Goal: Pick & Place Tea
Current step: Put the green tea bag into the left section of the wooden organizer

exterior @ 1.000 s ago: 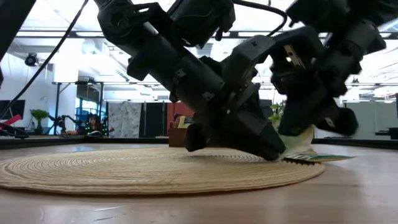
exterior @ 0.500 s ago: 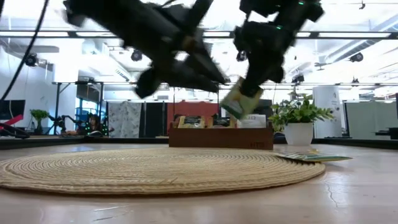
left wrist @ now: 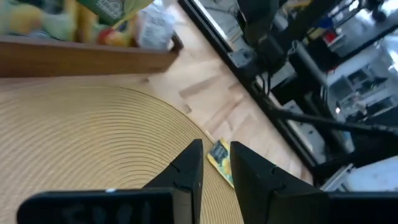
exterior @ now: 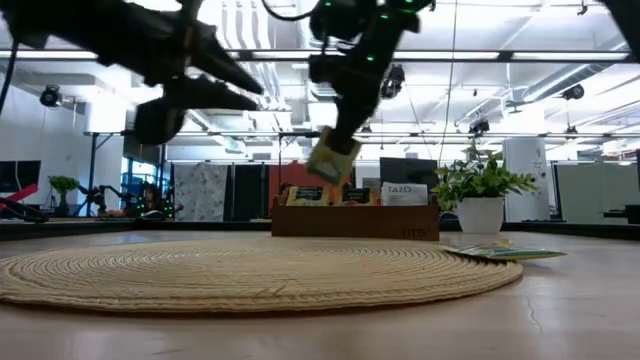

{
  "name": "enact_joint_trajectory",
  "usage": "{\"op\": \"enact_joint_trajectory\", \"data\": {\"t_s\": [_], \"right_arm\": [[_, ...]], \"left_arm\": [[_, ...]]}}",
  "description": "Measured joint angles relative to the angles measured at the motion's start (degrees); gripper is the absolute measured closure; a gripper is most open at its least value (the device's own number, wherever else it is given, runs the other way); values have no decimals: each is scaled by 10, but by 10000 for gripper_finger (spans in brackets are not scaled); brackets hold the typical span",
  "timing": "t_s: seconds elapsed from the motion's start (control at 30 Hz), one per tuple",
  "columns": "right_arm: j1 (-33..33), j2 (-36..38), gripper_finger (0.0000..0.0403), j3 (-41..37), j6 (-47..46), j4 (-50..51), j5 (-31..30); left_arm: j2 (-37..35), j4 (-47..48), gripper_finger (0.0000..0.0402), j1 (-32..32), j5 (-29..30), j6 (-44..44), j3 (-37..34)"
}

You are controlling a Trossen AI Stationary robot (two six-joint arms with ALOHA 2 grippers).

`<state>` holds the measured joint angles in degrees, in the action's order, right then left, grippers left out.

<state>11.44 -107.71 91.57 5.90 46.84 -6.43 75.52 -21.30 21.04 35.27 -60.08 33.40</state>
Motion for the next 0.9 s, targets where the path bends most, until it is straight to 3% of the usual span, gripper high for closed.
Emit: {"op": "enact_joint_trajectory", "data": {"t_s": [0.33,0.57,0.9], "right_arm": [[11,-148,394,248,99,141,0],[13,-248,394,393,106,257,-12],[17,-301,394,432,60,278,-14]], "left_arm": [[-151,-2,326,2,79,-88,-125],[-176,-6,326,0,99,-98,-145],[-173,-7,326,1,98,-100,-144]]}}
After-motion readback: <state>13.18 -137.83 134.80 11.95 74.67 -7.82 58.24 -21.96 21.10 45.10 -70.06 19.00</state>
